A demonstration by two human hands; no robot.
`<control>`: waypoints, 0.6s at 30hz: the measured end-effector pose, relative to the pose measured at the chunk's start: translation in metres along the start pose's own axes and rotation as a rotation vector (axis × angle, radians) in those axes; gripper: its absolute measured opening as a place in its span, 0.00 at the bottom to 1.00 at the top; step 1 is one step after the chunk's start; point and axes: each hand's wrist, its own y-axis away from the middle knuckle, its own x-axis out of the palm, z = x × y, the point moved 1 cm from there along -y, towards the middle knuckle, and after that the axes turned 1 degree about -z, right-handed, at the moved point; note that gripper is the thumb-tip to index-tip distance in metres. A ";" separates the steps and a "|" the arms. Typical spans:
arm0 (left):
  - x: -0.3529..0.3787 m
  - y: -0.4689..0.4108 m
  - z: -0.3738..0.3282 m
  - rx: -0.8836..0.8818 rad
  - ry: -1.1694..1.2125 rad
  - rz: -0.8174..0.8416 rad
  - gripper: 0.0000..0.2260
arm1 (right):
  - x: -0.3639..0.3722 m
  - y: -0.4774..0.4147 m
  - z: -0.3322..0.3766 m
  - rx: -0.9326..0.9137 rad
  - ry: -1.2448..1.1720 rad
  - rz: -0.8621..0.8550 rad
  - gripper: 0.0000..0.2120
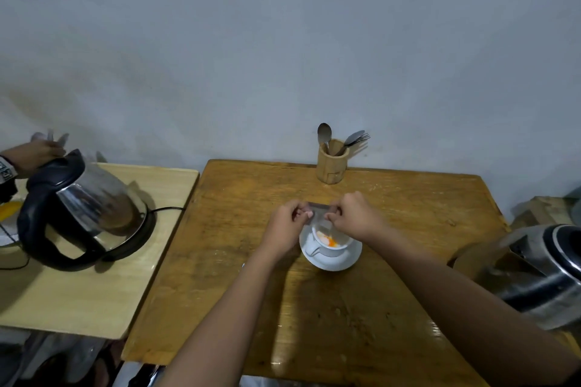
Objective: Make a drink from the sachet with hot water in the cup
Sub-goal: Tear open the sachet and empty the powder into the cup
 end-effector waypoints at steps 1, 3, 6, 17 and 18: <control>-0.006 -0.001 0.002 0.013 0.021 -0.028 0.05 | 0.001 0.001 0.006 -0.007 -0.072 -0.027 0.06; -0.021 0.002 0.011 0.009 0.047 -0.056 0.03 | 0.010 -0.001 0.020 -0.028 -0.204 -0.075 0.06; -0.029 0.013 0.026 -0.002 0.079 -0.114 0.01 | 0.030 0.002 0.024 -0.044 -0.332 -0.130 0.13; -0.037 0.069 0.105 -0.306 0.012 -0.143 0.06 | 0.137 0.016 0.029 0.220 -0.351 0.073 0.15; -0.034 0.072 0.107 -0.306 0.002 -0.138 0.06 | 0.141 0.018 0.026 0.233 -0.340 0.069 0.15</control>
